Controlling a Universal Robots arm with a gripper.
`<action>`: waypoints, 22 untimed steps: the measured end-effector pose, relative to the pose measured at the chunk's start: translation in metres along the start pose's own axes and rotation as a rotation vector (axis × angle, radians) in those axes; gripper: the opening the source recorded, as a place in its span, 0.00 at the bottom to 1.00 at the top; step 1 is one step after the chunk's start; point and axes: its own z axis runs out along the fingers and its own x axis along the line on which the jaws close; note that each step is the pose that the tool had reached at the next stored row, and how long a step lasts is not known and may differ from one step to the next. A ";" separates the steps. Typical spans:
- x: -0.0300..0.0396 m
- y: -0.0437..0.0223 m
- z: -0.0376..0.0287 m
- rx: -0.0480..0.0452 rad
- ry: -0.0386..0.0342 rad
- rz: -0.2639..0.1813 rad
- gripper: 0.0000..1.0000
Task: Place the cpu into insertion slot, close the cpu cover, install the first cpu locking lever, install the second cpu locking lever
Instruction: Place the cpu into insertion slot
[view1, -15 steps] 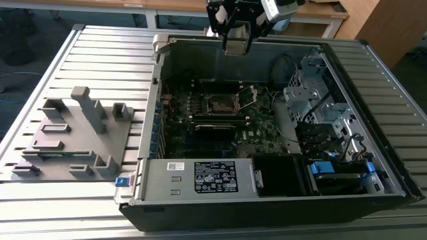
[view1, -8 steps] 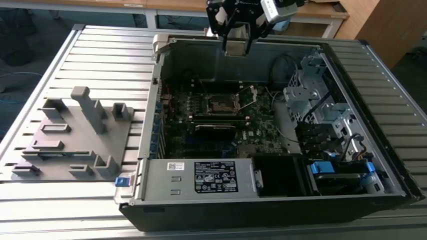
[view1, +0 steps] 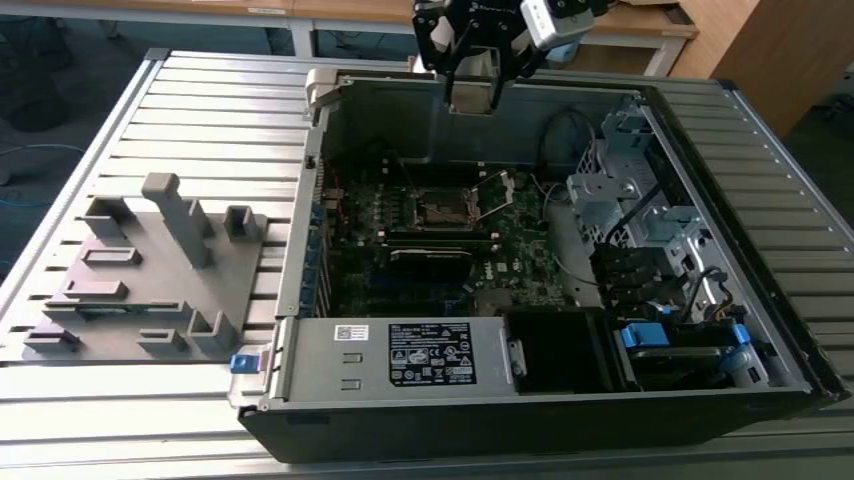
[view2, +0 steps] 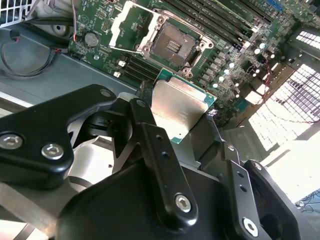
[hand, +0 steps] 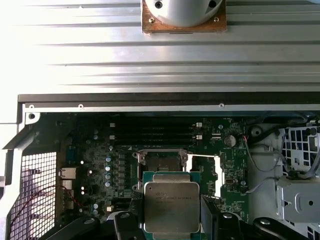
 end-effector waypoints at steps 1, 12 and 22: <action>0.0000 0.0000 0.0000 0.0000 0.0000 0.000 0.54; -0.0001 -0.0002 0.0022 -0.0003 -0.0001 0.000 0.54; -0.0001 -0.0003 0.0038 -0.0003 -0.0003 0.000 0.54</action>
